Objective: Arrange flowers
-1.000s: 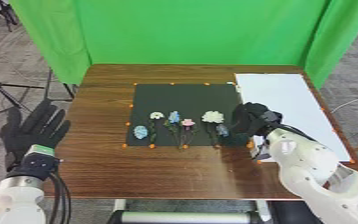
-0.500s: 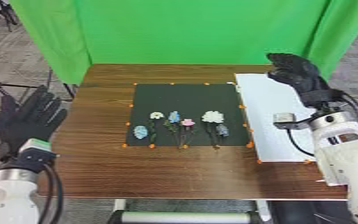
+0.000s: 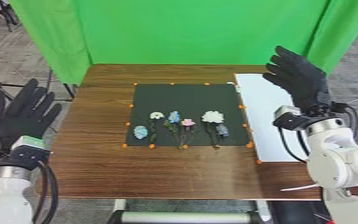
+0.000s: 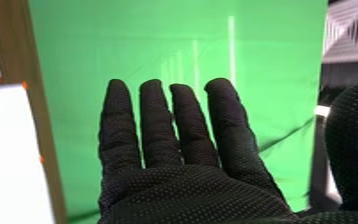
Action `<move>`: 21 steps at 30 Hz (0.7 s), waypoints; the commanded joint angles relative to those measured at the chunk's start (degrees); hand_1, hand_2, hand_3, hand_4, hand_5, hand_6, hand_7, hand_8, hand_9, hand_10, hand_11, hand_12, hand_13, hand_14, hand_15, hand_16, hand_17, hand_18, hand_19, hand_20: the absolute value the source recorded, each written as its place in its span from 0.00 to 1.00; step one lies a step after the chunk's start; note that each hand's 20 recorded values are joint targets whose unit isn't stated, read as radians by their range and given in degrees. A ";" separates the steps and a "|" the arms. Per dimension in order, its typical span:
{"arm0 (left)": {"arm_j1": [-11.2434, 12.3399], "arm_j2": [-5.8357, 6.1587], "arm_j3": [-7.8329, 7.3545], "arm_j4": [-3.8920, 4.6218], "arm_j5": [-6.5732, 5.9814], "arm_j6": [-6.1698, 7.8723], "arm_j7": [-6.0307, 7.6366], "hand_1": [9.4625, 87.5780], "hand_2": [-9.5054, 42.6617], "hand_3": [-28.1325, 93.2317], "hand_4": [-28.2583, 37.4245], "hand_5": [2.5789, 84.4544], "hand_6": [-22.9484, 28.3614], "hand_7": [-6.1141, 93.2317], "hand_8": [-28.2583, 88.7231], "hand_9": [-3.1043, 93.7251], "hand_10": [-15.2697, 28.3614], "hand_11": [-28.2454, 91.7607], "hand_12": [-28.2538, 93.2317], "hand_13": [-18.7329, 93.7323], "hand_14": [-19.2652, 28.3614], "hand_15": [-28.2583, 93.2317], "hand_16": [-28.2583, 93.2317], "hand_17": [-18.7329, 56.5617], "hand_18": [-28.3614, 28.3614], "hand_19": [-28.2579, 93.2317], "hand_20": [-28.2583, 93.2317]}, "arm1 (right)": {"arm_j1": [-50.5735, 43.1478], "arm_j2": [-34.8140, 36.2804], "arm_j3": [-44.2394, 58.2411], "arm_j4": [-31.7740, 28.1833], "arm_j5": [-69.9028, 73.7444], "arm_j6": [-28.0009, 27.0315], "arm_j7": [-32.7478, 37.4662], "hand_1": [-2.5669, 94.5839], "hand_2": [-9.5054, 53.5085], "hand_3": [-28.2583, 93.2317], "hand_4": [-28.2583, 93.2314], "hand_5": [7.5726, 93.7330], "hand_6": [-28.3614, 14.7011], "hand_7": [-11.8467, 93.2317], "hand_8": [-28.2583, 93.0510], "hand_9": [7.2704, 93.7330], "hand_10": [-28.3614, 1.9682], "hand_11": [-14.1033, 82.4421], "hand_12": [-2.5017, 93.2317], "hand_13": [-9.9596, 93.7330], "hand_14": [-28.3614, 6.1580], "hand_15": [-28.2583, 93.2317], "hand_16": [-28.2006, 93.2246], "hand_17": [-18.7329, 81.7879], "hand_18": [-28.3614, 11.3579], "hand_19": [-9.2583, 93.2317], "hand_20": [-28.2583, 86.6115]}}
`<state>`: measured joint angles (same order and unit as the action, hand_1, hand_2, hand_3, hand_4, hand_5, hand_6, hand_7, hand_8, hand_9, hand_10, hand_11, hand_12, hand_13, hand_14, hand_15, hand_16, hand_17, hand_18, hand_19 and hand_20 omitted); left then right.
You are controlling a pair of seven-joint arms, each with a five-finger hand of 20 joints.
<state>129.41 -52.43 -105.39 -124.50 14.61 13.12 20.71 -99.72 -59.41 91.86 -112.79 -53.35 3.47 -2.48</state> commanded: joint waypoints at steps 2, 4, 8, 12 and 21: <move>0.15 -1.03 -0.29 0.08 -0.34 0.05 0.11 0.16 0.39 0.77 0.00 0.39 0.55 0.14 0.18 0.28 0.63 0.36 0.29 0.29 0.62 0.41 0.18 0.17 0.71 0.43 0.31 | -2.16 -1.09 1.26 -0.31 4.45 -0.65 -0.07 0.14 0.20 0.90 0.02 0.36 0.45 0.20 0.15 0.33 0.48 0.20 0.13 0.37 0.50 0.33 0.33 0.34 0.28 0.36 0.41; 0.11 -0.98 -0.22 0.20 -0.33 0.09 0.34 0.16 0.39 0.78 0.00 0.40 0.56 0.15 0.18 0.29 0.63 0.36 0.29 0.30 0.64 0.42 0.18 0.17 0.71 0.43 0.31 | -2.44 -1.00 1.69 -0.46 3.99 -0.93 0.26 0.14 0.20 0.90 0.02 0.35 0.44 0.19 0.15 0.33 0.48 0.20 0.13 0.37 0.50 0.33 0.33 0.33 0.28 0.36 0.42; 0.47 -0.70 -0.26 0.00 -0.80 0.45 1.32 0.16 0.39 0.78 0.00 0.41 0.57 0.15 0.18 0.30 0.65 0.37 0.30 0.31 0.64 0.43 0.18 0.17 0.71 0.44 0.31 | -2.46 -0.81 1.96 -0.56 3.68 -1.47 -0.17 0.15 0.19 0.90 0.02 0.35 0.45 0.20 0.15 0.33 0.48 0.20 0.13 0.37 0.50 0.33 0.33 0.33 0.28 0.37 0.42; 0.68 -0.81 -0.39 -0.05 -0.69 0.22 1.30 0.16 0.39 0.78 0.00 0.41 0.57 0.15 0.18 0.31 0.64 0.37 0.30 0.31 0.64 0.44 0.18 0.17 0.71 0.44 0.31 | -3.37 -1.00 2.56 -1.03 3.97 -1.54 -0.23 0.15 0.19 0.90 0.02 0.35 0.46 0.20 0.15 0.33 0.49 0.20 0.13 0.37 0.50 0.33 0.33 0.33 0.28 0.37 0.42; 0.28 -0.17 -0.19 -0.01 -1.62 1.21 2.12 0.16 0.38 0.79 0.00 0.42 0.57 0.15 0.18 0.31 0.64 0.38 0.30 0.32 0.64 0.44 0.18 0.17 0.71 0.44 0.31 | -4.46 -0.82 2.39 -1.88 4.97 -1.06 -0.48 0.15 0.18 0.91 0.02 0.34 0.49 0.21 0.15 0.34 0.52 0.20 0.13 0.38 0.50 0.33 0.33 0.33 0.27 0.37 0.42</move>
<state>129.41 -52.93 -105.65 -124.36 13.76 13.44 22.05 -102.28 -60.16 93.98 -113.68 -48.94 2.41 -2.39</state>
